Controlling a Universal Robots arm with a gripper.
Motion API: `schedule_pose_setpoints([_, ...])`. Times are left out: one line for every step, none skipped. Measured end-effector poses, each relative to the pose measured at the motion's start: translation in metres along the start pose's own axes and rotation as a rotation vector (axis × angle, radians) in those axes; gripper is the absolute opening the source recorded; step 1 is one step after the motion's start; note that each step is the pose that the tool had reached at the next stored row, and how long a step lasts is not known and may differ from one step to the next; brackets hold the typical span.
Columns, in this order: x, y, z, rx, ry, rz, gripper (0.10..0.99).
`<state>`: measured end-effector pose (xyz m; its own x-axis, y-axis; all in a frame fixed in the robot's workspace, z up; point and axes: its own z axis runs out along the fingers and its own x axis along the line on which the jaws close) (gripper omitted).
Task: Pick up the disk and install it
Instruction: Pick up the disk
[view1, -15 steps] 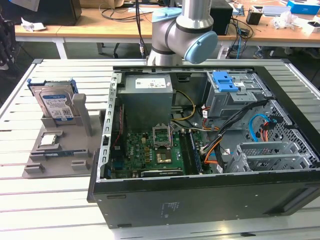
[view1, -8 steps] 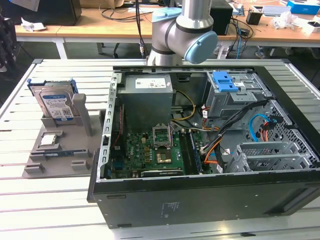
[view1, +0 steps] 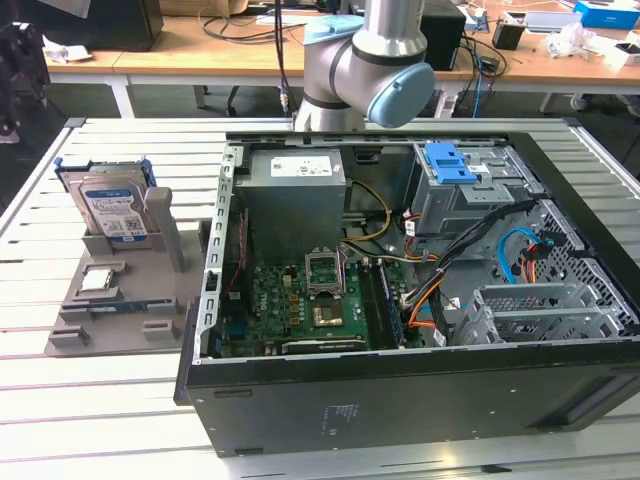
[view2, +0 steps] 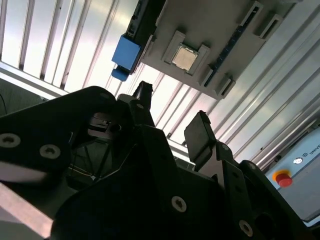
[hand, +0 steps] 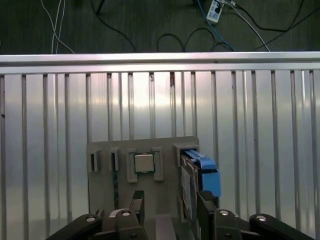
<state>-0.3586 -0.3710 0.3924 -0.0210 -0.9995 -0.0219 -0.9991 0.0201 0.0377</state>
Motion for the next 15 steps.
schedule_pose_setpoints([-0.0015,-0.0009,0.0001,0.0,0.0001,-0.003,0.537])
schedule_pose_setpoints([-0.0028,-0.0016,0.0001,0.0,0.0002,-0.005,0.537])
schedule_pose_setpoints([-0.0043,-0.0024,0.0001,0.0,0.0003,-0.008,0.537])
schedule_pose_setpoints([-0.0057,-0.0032,0.0001,0.0,0.0004,-0.01,0.537])
schedule_pose_setpoints([-0.0074,-0.004,0.0002,0.0,0.0005,-0.012,0.537])
schedule_pose_setpoints([-0.0091,-0.0048,0.0002,0.0,0.0006,-0.014,0.537])
schedule_pose_setpoints([-0.0112,-0.0058,0.0003,0.0,0.0007,-0.018,0.537])
schedule_pose_setpoints([-0.0125,-0.0064,0.0004,0.0,0.0007,-0.02,0.537])
schedule_pose_setpoints([-0.0135,-0.0068,0.0004,0.0,0.0008,-0.021,0.537])
schedule_pose_setpoints([-0.0151,-0.0076,0.0005,0.0,0.0009,-0.024,0.537])
schedule_pose_setpoints([-0.0162,-0.0081,0.0005,-0.001,0.001,-0.026,0.537])
schedule_pose_setpoints([-0.0171,-0.0086,0.0006,-0.001,0.0011,-0.028,0.537])
schedule_pose_setpoints([-0.0184,-0.0094,0.0008,-0.001,0.0012,-0.031,0.537])
schedule_pose_setpoints([-0.019,-0.0098,0.0009,-0.001,0.0012,-0.033,0.537])
schedule_pose_setpoints([-0.0194,-0.0101,0.0011,-0.001,0.0013,-0.034,0.537])
